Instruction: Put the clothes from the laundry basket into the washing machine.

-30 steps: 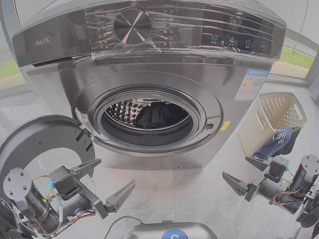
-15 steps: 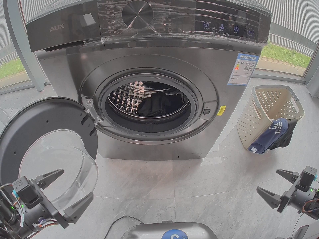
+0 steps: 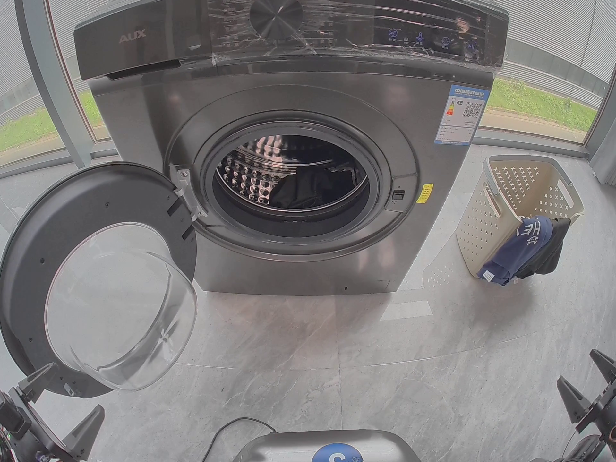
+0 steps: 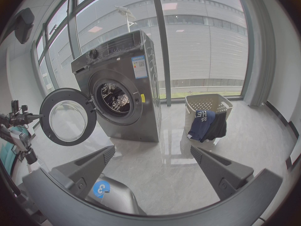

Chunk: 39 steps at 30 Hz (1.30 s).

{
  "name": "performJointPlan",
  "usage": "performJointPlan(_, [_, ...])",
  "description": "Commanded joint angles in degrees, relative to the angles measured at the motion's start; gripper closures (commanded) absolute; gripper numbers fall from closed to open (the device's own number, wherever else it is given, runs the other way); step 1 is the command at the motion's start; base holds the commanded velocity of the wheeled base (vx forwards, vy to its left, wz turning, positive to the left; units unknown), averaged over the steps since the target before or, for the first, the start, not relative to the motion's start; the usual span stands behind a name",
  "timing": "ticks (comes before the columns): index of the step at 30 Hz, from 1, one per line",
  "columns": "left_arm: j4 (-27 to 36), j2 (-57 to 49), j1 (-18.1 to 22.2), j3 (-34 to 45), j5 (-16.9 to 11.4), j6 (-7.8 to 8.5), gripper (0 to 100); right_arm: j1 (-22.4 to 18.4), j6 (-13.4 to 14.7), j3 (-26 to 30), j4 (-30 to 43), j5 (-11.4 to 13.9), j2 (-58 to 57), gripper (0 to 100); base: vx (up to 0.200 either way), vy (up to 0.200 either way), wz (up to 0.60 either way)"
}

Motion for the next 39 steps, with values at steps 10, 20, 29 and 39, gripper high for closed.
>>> performJointPlan(10, [12.03, -16.51, 21.29, 0.9, -3.19, 6.9, 0, -18.18, -3.36, 0.99, 10.86, 5.65, -16.07, 0, 0.0, -0.2, 0.0])
performJointPlan(20, [16.08, -20.11, 22.52, 0.81, -4.6, 4.26, 0, -15.2, -5.03, 0.99, 11.04, 6.97, -19.15, 0, 0.0, -0.2, 0.0])
performJointPlan(29, [16.16, -20.11, 22.52, 0.81, -4.51, 3.65, 0, -15.2, -4.68, 0.99, 10.77, 7.14, -20.03, 0, 0.0, -0.2, 0.0])
performJointPlan(39, [16.16, -20.11, 22.52, 0.81, -4.42, 3.21, 0, -15.2, -4.68, 0.99, 10.77, 7.14, -20.03, 0, 0.0, -0.2, 0.0])
